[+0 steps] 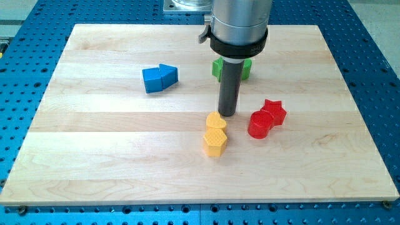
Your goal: Separate the green blocks from each other
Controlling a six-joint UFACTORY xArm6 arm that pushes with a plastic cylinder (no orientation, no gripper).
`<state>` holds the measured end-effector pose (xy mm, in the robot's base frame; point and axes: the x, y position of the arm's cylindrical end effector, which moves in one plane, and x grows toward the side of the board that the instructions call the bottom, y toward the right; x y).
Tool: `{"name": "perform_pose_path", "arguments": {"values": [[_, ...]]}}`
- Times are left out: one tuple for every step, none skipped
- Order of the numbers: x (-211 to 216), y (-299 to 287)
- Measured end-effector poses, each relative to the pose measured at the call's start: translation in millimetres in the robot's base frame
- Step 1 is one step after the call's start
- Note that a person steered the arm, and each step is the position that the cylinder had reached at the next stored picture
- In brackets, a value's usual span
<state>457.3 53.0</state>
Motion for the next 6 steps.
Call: {"name": "perform_pose_path", "arguments": {"values": [[1.3, 0.0], [-8.4, -0.5], [-23.5, -0.5], [-46.7, 3.8], [-83.8, -1.0], [-104.1, 1.1]]}}
